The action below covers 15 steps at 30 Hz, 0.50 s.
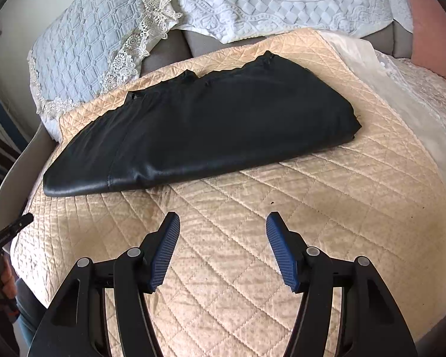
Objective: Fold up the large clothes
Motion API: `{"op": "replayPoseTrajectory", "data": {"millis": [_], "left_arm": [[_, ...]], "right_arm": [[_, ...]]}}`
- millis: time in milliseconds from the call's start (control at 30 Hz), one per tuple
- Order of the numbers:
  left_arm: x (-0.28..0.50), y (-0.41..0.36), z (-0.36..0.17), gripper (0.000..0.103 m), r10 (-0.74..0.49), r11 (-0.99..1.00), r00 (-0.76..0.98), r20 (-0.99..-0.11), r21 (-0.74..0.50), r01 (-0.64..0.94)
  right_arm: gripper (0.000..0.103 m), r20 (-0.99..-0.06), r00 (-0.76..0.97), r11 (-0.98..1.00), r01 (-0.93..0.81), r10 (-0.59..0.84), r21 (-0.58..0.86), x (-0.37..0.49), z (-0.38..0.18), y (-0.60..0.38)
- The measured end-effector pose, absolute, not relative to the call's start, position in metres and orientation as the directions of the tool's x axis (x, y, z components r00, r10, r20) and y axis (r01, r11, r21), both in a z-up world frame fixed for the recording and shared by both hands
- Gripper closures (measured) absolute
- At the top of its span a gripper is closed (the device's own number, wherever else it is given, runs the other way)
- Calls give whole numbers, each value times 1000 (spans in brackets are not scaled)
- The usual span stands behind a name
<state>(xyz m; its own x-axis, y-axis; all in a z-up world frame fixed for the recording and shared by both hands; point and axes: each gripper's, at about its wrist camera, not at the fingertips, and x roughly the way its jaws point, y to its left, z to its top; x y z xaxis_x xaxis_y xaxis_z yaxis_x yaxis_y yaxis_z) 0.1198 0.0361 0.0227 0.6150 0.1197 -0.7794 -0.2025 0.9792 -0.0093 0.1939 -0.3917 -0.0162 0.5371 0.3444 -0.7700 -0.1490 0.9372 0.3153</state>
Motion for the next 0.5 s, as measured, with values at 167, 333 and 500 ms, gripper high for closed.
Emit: {"op": "replayPoseTrajectory", "data": {"millis": [167, 333, 500], "left_arm": [[124, 36, 19, 57, 119, 980, 610, -783, -6, -198], [132, 39, 15, 55, 121, 978, 600, -791, -9, -209], [142, 44, 9, 52, 127, 975, 593, -795, -9, -221]], "right_arm": [[41, -775, 533, 939, -147, 340, 310, 197, -19, -393], [41, -778, 532, 940, -126, 334, 317, 204, -23, -400], [40, -779, 535, 940, -98, 327, 327, 214, -28, -410]]}}
